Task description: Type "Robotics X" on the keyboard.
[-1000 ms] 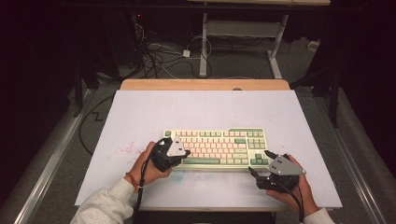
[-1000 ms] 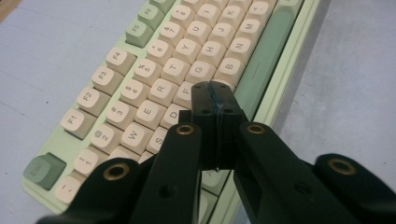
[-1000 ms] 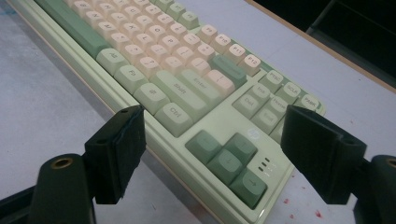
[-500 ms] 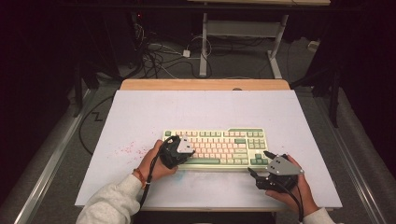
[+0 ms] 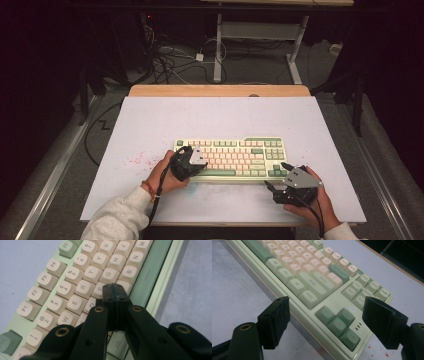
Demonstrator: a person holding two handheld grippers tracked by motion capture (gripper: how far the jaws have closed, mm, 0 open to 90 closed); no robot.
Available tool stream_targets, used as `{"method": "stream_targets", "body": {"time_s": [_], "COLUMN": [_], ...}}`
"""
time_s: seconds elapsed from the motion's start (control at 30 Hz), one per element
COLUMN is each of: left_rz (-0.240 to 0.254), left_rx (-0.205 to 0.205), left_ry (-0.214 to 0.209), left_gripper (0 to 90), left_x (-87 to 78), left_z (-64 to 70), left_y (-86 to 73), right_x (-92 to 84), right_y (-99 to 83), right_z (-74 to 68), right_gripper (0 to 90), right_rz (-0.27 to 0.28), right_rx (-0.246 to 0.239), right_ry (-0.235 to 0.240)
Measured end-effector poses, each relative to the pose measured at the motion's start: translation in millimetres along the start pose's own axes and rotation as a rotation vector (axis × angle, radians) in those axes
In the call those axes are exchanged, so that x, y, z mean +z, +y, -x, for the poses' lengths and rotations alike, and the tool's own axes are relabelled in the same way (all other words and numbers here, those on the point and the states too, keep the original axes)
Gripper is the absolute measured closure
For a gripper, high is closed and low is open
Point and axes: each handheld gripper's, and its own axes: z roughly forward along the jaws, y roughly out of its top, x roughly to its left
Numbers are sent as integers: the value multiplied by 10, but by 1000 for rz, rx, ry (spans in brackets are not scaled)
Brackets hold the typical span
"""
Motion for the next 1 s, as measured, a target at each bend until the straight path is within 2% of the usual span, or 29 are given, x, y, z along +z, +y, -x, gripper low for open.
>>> {"method": "stream_targets", "body": {"time_s": [0.1, 0.3, 0.57, 0.63, 0.7, 0.8, 0.93, 1.0], "left_rz": [-1, 32, 79, 84, 91, 114, 137, 149], "left_rx": [8, 22, -3, -6, 3, 6, 10, 8], "left_ry": [6, 25, 56, 74, 89, 111, 160, 172], "left_gripper": [873, 866, 798, 719, 692, 606, 445, 387], "left_x": [-12, -107, -238, -259, -279, -319, -375, -399], "left_z": [11, 18, -33, -41, -36, -20, 10, 19], "left_y": [4, 22, -19, -43, -81, -150, -234, -270], "right_x": [-2, -10, -9, -12, -17, -22, -25, -27], "right_y": [0, 3, 2, 2, 5, 7, 10, 13], "right_z": [-3, 3, 5, 5, 7, 8, 4, 1], "right_gripper": [227, 227, 227, 227, 227, 227, 227, 226], "right_rz": [-1, 4, 3, 4, 9, 11, 12, 14], "right_rx": [-2, 0, 0, 1, 5, 6, 5, 5], "right_ry": [2, -1, 1, 0, -1, -1, 1, 1]}}
